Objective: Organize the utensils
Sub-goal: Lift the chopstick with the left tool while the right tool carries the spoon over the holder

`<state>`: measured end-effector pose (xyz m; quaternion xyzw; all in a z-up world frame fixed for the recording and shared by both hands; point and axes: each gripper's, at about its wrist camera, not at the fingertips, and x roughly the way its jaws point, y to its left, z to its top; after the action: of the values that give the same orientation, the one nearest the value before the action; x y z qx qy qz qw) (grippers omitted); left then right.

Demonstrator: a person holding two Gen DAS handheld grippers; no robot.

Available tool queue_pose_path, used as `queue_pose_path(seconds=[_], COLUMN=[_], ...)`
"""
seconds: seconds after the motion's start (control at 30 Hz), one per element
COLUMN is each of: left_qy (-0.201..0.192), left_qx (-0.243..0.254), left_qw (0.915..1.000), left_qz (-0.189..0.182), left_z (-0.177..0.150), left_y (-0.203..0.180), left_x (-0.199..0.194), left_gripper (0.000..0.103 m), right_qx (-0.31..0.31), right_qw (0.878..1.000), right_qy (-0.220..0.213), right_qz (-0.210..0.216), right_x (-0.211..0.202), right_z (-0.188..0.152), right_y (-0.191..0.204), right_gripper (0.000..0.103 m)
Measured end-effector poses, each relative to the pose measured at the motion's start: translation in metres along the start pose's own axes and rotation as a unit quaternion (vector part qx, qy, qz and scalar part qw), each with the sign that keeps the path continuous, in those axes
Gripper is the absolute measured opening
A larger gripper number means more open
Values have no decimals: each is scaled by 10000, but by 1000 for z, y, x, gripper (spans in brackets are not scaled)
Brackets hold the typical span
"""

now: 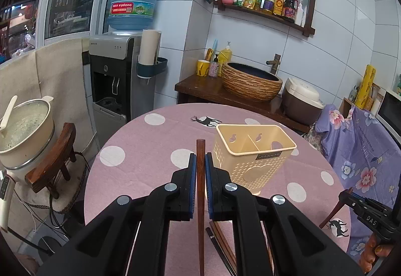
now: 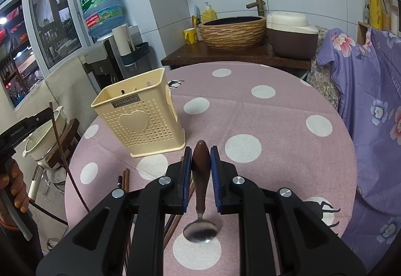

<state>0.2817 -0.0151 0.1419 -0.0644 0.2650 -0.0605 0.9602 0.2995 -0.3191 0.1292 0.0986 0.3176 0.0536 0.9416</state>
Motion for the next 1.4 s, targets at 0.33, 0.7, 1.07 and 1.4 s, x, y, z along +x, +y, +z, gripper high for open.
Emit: queue_pose_path(seconds=[0.33, 0.7, 1.07, 1.4], left_qy=[-340, -559, -1334, -933], left_qx=[-9, 83, 216, -24], left_qw=[9994, 9981, 9893, 9952], left_qz=[-69, -255, -557, -301], left_z=[17, 58, 157, 136], left_y=[7, 7, -34, -45], left_x=[-20, -36, -79, 3], left_gripper=[8, 7, 7, 7], right_qx=[-155, -396, -544, -404], right_qw=[9997, 9987, 9916, 9935], right_qy=[-93, -74, -1050, -1051], right_qz=[138, 297, 517, 181], right_x=[-11, -14, -44, 31], right_z=[14, 57, 170, 165], right_y=[10, 33, 91, 103], right_gripper=[16, 16, 16, 16])
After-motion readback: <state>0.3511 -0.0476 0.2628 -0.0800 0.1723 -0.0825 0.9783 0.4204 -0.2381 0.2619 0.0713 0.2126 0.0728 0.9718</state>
